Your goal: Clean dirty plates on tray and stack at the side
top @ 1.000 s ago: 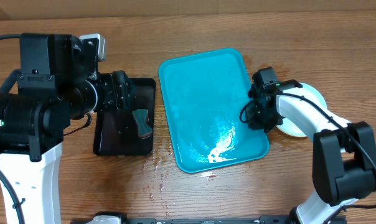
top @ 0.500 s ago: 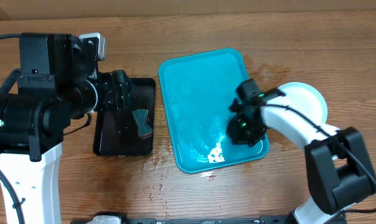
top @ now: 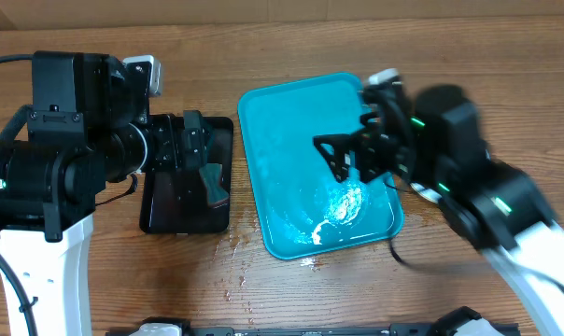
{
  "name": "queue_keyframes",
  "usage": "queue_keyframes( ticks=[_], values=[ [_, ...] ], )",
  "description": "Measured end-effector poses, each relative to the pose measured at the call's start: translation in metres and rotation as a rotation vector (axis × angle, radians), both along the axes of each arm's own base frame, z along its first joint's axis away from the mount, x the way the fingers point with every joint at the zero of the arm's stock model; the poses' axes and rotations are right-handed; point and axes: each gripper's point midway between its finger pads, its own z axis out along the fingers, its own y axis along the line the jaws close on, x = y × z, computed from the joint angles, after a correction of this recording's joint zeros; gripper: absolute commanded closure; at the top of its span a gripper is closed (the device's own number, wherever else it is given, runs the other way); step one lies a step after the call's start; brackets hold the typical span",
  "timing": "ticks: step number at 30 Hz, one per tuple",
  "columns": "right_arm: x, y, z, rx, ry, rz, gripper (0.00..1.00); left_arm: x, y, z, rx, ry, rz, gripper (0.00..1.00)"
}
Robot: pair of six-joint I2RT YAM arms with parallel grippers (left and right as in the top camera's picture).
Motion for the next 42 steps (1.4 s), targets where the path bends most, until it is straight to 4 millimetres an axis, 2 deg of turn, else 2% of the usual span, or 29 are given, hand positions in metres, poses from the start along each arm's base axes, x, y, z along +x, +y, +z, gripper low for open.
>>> queue_keyframes(
  ticks=[2, 6, 10, 14, 19, 21, 24, 29, 31, 37, 42],
  values=[
    [-0.016, -0.008, 0.026, 0.036, -0.070, 0.000, 0.00, 0.000, 0.000, 0.000, 0.000, 0.000, 0.000, 0.00],
    [-0.031, -0.016, 0.043, 0.060, -0.115, 0.000, 0.00, 0.000, 0.000, 0.000, 0.000, 0.000, 0.000, 0.00],
    [-0.042, -0.023, 0.027, 0.017, -0.047, -0.007, 0.00, 0.000, 0.000, 0.000, 0.000, 0.000, 0.000, 0.00],
    [-0.039, -0.039, 0.019, -0.049, -0.069, -0.067, 0.00, 0.000, 0.000, 0.000, 0.000, 0.000, 0.000, 0.00],
    [-0.043, -0.083, 0.027, -0.067, -0.257, -0.222, 0.00, 0.000, 0.000, 0.000, 0.000, 0.001, 0.000, 0.00],
    [-0.048, -0.101, 0.022, -0.049, -0.325, -0.286, 0.00, 0.000, 0.000, 0.000, 0.000, 0.001, 0.000, 0.00],
    [-0.051, -0.122, 0.002, -0.007, -0.423, -0.358, 0.00, 0.000, 0.000, -0.001, 0.000, 0.002, 0.000, 0.00],
    [-0.052, -0.143, -0.076, 0.015, -0.449, -0.413, 0.00, 0.000, 0.000, -0.001, 0.001, 0.003, 0.000, 0.00],
    [-0.056, -0.144, -0.096, 0.028, -0.452, -0.410, 0.00, 0.000, 0.000, -0.001, 0.000, 0.005, 0.000, 0.00],
    [-0.063, -0.145, -0.126, 0.132, -0.494, -0.438, 0.00, 0.000, 0.000, -0.001, 0.001, 0.004, 0.000, 0.00],
    [-0.057, -0.145, -0.138, 0.193, -0.540, -0.454, 0.00, 0.000, 0.000, -0.001, 0.001, 0.004, 0.000, 0.00]
  ],
)
